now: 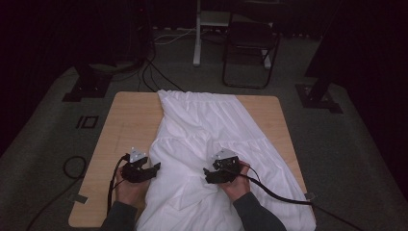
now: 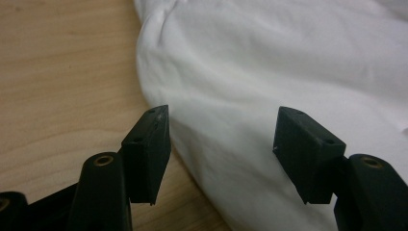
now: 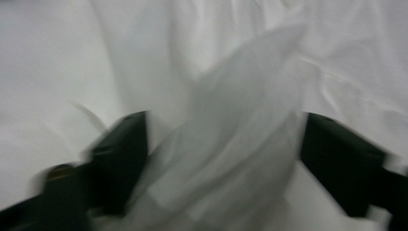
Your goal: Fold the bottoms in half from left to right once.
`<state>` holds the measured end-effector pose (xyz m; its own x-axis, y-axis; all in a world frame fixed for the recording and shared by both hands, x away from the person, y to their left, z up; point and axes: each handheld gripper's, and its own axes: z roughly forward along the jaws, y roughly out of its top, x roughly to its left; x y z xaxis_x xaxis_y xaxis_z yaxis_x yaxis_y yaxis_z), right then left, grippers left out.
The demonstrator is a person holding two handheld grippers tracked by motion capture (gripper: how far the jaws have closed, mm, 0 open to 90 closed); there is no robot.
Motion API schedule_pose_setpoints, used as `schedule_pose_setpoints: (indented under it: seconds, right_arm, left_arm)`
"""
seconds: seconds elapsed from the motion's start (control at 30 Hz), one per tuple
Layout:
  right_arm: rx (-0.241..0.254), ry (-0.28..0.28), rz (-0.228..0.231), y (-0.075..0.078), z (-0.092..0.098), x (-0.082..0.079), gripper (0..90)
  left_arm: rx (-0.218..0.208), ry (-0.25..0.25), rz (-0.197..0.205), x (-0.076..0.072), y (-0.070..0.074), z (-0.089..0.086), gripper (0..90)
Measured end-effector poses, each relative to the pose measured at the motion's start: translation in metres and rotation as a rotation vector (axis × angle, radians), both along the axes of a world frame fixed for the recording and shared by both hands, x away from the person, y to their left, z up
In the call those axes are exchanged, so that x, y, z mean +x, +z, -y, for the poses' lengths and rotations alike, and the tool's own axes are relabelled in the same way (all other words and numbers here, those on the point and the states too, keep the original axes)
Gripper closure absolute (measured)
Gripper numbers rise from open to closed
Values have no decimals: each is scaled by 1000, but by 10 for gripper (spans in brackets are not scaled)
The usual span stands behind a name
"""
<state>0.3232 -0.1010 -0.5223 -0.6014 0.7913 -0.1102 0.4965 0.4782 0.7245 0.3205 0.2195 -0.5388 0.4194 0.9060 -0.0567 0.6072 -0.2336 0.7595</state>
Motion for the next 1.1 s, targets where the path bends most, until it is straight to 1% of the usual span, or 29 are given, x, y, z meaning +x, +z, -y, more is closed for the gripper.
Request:
schedule_pose_setpoints:
  seconds: [0.03,0.07,0.1,0.13,0.17,0.2,0.23,0.27,0.3,0.33,0.37,0.4,0.47,0.53,0.57,0.63,0.73,0.77,0.8,0.83,0.87,0.9,0.93,0.97,1.0,1.03,1.07,1.1]
  right_arm:
    - [-46,17,34,-1,8,-6,598]
    - [-46,17,34,-1,8,-6,598]
    - [-1,17,40,3,19,-10,776]
    - [-1,17,40,3,19,-10,776]
    - [40,-12,73,12,36,-16,873]
    - [72,-35,94,18,48,-19,887]
    - [72,-35,94,18,48,-19,887]
    - [92,-46,106,22,56,-20,889]
    - [151,-81,140,33,80,-25,892]
    - [151,-81,140,33,80,-25,892]
    - [212,-97,153,41,98,-28,892]
    - [212,-97,153,41,98,-28,892]
    - [231,-117,164,45,113,-31,892]
    - [242,-131,167,46,123,-31,892]
    - [271,-132,150,44,133,-30,891]
    - [275,-133,137,40,136,-29,891]
    - [273,-129,133,37,136,-29,891]
    - [270,-126,133,36,135,-29,891]
    - [268,-124,133,36,135,-29,891]
    - [265,-123,138,36,134,-29,891]
    - [265,-123,138,36,134,-29,891]
    - [262,-125,140,36,134,-29,891]
    - [264,-126,144,37,135,-28,891]
    - [267,-126,145,37,137,-28,891]
    - [267,-127,147,37,138,-28,891]
    - [277,-135,145,38,142,-27,891]
    - [277,-135,145,38,142,-27,891]
    - [286,-144,151,39,146,-27,891]
  left_arm:
    - [1,11,-2,1,-1,-1,384]
    - [2,19,-7,1,-2,-2,384]
    - [-1,25,-10,2,-2,-3,384]
    - [-11,30,-10,2,-2,-4,384]
    - [-22,39,-9,2,-2,-7,384]
    - [-22,39,-9,2,-2,-7,384]
    - [-25,40,-10,2,-2,-7,384]
    - [-30,39,-12,2,-2,-8,384]
    - [-30,41,-14,3,-3,-8,383]
    - [-30,41,-18,3,-3,-8,383]
    - [-33,43,-21,3,-4,-8,380]
    - [-37,42,-25,4,-5,-7,380]
    - [-47,35,-38,6,-7,-6,381]
    - [-70,23,-64,9,-12,-2,381]
    - [-82,7,-80,10,-15,2,383]
    - [-92,-32,-93,12,-19,11,396]
    - [-108,-87,-105,14,-19,26,406]
    - [-110,-109,-109,16,-19,29,441]
    - [-116,-133,-111,17,-20,32,555]
    - [-122,-155,-102,18,-21,35,822]
    - [-127,-157,-87,18,-18,37,822]
    - [-139,-160,-62,17,-13,37,872]
    - [-149,-163,-27,14,-5,36,884]
    - [-148,-161,-1,11,2,36,888]
    - [-140,-150,35,7,14,35,890]
    - [-135,-131,124,-3,41,32,892]
    - [-135,-131,124,-3,41,32,892]
    - [-144,-128,160,-7,53,31,893]
